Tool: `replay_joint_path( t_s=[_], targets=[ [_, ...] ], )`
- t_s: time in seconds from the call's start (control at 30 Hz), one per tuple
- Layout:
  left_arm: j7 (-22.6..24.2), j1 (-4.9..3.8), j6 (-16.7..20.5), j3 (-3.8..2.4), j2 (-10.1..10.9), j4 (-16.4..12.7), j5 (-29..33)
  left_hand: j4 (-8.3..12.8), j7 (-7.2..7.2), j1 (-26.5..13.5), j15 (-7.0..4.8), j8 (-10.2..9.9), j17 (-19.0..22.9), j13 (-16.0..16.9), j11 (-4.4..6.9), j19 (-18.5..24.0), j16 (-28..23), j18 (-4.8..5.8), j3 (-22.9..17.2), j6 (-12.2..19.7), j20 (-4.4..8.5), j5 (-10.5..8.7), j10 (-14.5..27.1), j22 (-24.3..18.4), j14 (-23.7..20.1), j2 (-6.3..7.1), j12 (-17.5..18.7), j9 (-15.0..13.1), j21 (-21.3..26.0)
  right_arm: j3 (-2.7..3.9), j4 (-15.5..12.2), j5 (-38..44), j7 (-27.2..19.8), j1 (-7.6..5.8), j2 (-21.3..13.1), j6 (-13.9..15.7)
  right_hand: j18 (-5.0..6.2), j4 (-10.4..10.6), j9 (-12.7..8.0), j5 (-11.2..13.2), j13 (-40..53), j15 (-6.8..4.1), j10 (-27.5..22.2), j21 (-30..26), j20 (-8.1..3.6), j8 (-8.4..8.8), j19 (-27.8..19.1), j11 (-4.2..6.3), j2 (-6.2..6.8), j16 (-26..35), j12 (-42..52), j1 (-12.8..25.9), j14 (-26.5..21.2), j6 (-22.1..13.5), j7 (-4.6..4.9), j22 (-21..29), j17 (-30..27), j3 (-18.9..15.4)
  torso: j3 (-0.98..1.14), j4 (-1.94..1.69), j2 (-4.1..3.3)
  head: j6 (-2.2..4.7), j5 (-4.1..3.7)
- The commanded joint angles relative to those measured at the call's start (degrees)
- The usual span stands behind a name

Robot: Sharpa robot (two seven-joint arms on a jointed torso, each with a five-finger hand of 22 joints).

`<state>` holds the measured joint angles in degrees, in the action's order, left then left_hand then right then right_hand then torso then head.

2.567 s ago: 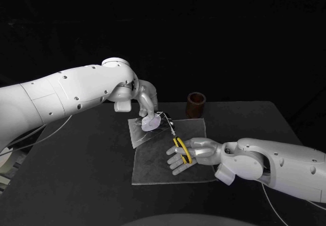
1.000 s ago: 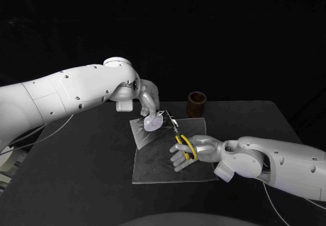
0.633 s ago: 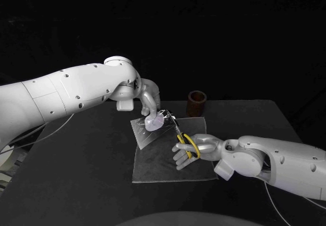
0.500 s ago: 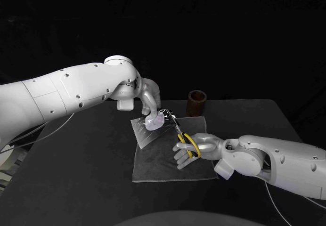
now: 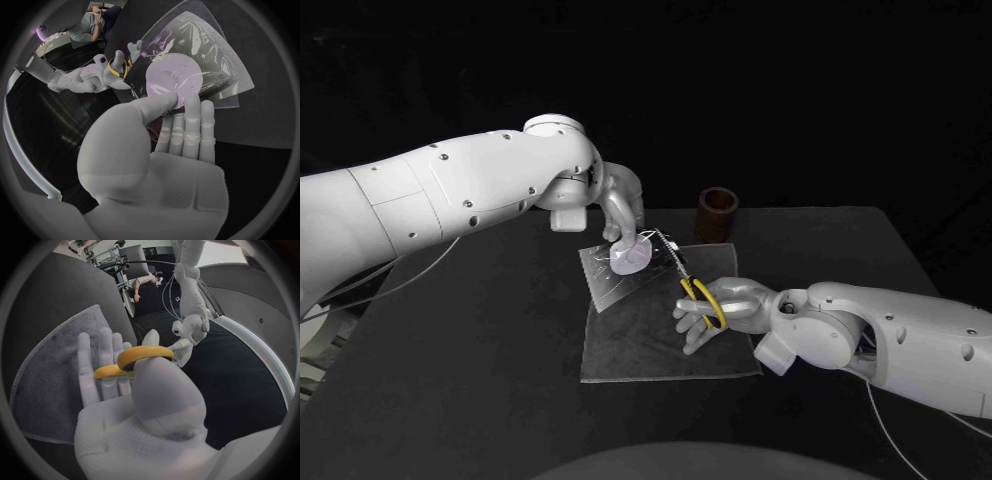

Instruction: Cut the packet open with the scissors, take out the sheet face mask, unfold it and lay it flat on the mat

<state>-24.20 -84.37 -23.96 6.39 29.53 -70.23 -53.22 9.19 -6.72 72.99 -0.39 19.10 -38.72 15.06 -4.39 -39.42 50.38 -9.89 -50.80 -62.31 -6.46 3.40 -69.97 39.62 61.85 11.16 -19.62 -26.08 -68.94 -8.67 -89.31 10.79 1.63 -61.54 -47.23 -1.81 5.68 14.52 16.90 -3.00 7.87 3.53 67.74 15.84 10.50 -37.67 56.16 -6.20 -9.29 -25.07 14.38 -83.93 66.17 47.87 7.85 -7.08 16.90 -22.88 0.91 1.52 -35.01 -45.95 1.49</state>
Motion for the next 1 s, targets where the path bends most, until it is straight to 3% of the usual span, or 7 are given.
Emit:
replay_joint_path(
  t_s=[0.03, 0.33, 0.43, 0.53, 0.63, 0.83, 1.0],
  targets=[
    [1.4, -0.01, -0.1, -0.02, -0.1, -0.2, -1.3, -0.1, 0.08, -0.1, -0.36, 0.2, 0.1, 3.2, 2.07, -0.3, 0.2, -0.62, -0.3, -0.5, 0.20, 0.17, -5.4, 0.1, -0.1, -0.46, -0.2, -0.2, -0.2, 0.08, 0.0, 1.0, 0.3, -0.06, -0.3, 3.6, 4.98, 0.1, 1.7, 0.0, 1.4, -2.14, 13.0, 1.2, -1.30, -0.44, 2.3, 3.56, -2.78, -1.5, 1.2, -2.6, 3.8, 2.4, -1.38, -0.5, 2.1, -1.2, 0.01, -0.01, 0.02, -0.16, -0.06],
    [1.8, -0.01, -0.1, -0.02, 0.2, -0.4, -1.7, -0.1, 0.09, -0.1, -0.37, 0.2, 0.1, 3.2, 2.07, -0.3, 0.2, -0.62, -0.3, -0.5, 0.21, 0.16, -5.4, 0.1, -0.1, -0.46, -0.2, -0.2, -0.2, 0.08, -0.2, 0.8, -0.4, -0.06, -0.8, 5.7, 4.92, 0.1, 6.5, -0.1, 6.0, -4.30, 17.3, 3.5, -3.45, -1.31, 6.1, 5.75, -4.80, -3.9, 4.4, -4.0, 8.1, 5.9, -3.68, -1.5, 7.7, -3.5, 0.01, -0.04, -0.01, 0.07, -0.24],
    [1.8, -0.01, -0.1, -0.02, 0.3, -0.5, -1.8, -0.1, 0.09, -0.1, -0.37, 0.2, 0.1, 3.2, 2.07, -0.3, 0.2, -0.62, -0.3, -0.5, 0.21, 0.16, -5.4, 0.1, -0.1, -0.46, -0.2, -0.2, -0.2, 0.08, -0.2, 0.5, -0.7, -0.06, -0.9, 5.9, 4.73, 0.5, 7.3, -0.2, 6.5, -3.84, 15.4, 3.2, -3.25, -0.20, 5.5, 5.15, -4.23, -3.0, 3.6, -3.4, 6.9, 4.7, -3.03, -1.4, 8.5, -3.6, 0.02, -0.05, 0.00, 0.22, -0.36],
    [2.0, -0.01, 0.1, -0.01, 0.5, -0.6, -1.8, -0.1, 0.09, -0.1, -0.37, 0.2, 0.1, 3.2, 2.07, -0.3, 0.2, -0.62, -0.3, -0.5, 0.21, 0.16, -5.4, 0.1, -0.1, -0.46, -0.2, -0.2, -0.2, 0.08, -0.1, 0.0, -1.1, -0.06, -1.1, 6.3, 4.55, 1.2, 8.3, -0.7, 6.5, -2.23, 10.9, 1.8, -1.90, 2.90, 3.1, 3.19, -3.08, -0.5, 0.5, -2.5, 3.7, 1.4, -0.92, -0.7, 9.6, -3.5, -0.02, -0.08, -0.01, 0.32, -0.53],
    [2.2, 0.03, 0.5, -0.01, 0.8, -0.8, -1.8, -0.1, 0.09, -0.1, -0.37, 0.2, 0.1, 3.2, 2.07, -0.3, 0.3, -0.61, -0.4, -0.5, 0.21, 0.16, -5.4, 0.1, -0.1, -0.46, -0.3, -0.3, -0.2, 0.08, 0.1, -0.4, -1.6, -0.06, -1.4, 6.6, 4.64, 1.2, 9.4, -0.8, 6.3, -1.14, 8.8, 0.6, -0.79, 4.79, 1.3, 2.09, -2.80, 1.7, -1.7, -2.3, 1.6, -0.1, 0.26, -0.2, 10.0, -3.5, -0.06, -0.09, -0.02, 0.79, -0.68],
    [3.0, 0.16, 1.0, -0.01, 1.7, -1.4, -1.9, -0.1, 0.09, -0.1, -0.37, 0.2, 0.1, 3.2, 2.07, -0.3, 0.3, -0.61, -0.4, -0.5, 0.21, 0.16, -5.4, 0.1, -0.1, -0.46, -0.3, -0.3, -0.2, 0.08, 0.2, -0.7, -3.9, -0.06, -1.7, 6.7, 4.79, 0.5, 11.1, -0.9, 5.6, -0.24, 7.2, -0.3, 0.17, 7.07, -0.1, 1.14, -2.75, 4.1, -4.5, -3.0, 0.1, -1.3, 1.15, 0.4, 10.5, -3.4, -0.03, -0.10, -0.02, 1.09, -0.68],
    [3.6, 0.32, 1.0, -0.01, 2.3, -1.8, -2.5, -0.1, 0.09, -0.2, -0.36, 0.2, 0.1, 3.3, 2.07, -0.2, 0.3, -0.60, -0.4, -0.5, 0.21, 0.15, -5.4, 0.1, -0.1, -0.46, -0.3, -0.3, -0.2, 0.11, -0.1, -0.2, -5.8, -0.06, -2.0, 7.2, 4.83, -0.3, 11.7, -0.9, 5.3, -0.04, 7.0, -0.6, 0.40, 8.08, -0.5, 1.00, -3.07, 5.0, -5.4, -4.1, -0.2, -1.4, 1.31, 0.5, 10.7, -3.3, -0.04, -0.09, -0.02, 1.24, -0.60]
  ],
)
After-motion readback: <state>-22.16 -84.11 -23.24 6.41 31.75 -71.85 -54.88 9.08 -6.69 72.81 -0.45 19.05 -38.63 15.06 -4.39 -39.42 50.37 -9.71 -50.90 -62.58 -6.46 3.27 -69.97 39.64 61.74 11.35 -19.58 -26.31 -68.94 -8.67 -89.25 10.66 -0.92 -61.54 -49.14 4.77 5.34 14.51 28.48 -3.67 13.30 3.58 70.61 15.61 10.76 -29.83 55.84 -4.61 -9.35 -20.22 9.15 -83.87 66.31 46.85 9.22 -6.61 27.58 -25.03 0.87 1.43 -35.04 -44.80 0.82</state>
